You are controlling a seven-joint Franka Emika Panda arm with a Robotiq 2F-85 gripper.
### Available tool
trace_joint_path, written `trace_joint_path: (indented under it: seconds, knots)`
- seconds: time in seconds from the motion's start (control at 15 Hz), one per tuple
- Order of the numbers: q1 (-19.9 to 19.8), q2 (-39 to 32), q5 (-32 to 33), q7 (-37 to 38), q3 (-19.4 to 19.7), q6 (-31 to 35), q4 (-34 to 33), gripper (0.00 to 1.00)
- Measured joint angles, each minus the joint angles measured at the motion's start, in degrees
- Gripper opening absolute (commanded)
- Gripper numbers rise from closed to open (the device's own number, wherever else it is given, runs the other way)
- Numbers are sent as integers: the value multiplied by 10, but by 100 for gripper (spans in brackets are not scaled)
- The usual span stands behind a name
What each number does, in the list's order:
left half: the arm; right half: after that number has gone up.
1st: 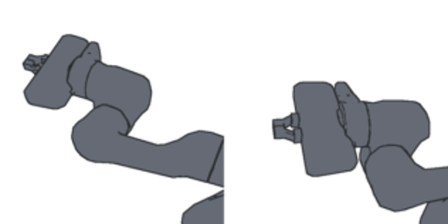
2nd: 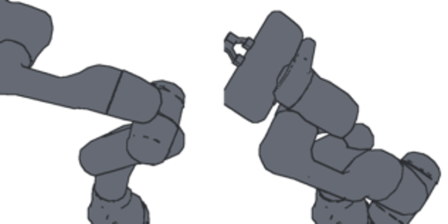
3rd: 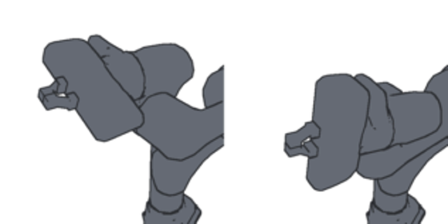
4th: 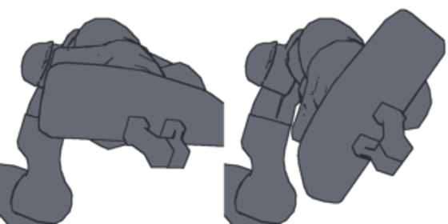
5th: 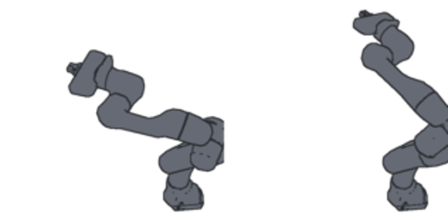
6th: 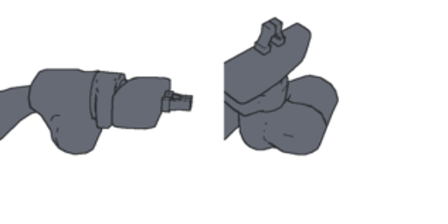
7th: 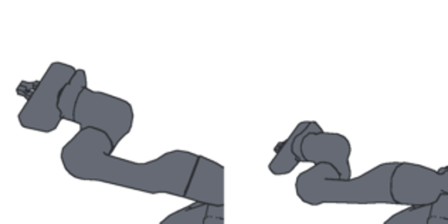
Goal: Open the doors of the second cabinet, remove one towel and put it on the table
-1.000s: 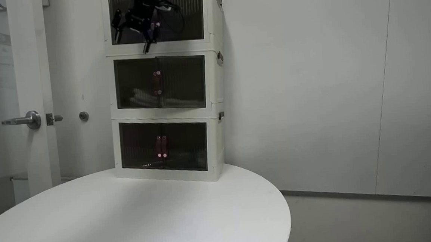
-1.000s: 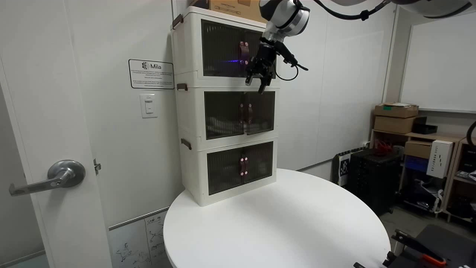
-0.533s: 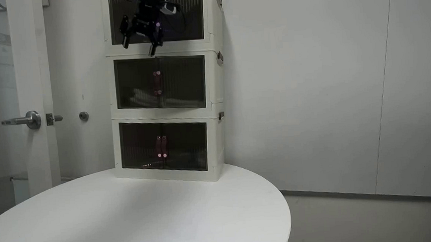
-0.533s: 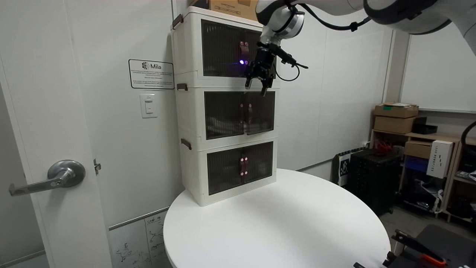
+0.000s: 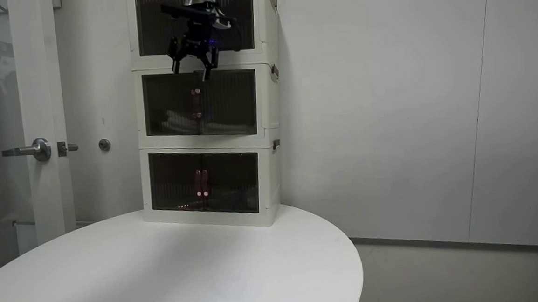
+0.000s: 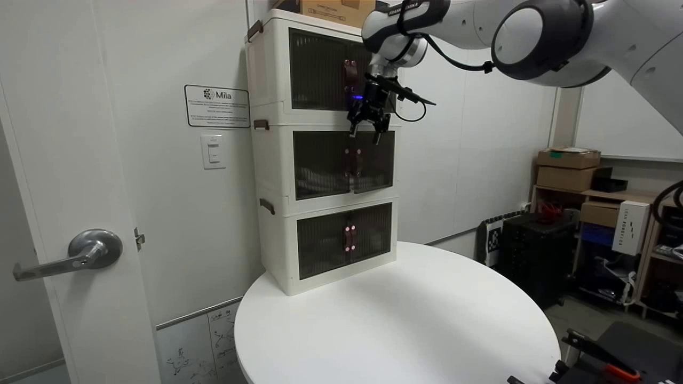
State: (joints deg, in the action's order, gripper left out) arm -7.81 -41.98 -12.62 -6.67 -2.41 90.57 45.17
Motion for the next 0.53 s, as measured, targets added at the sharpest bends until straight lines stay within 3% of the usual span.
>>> trace_joint_path:
  seconds: [0.53]
  knots:
    - [15, -26, 33, 54, 10, 0, -65, 100]
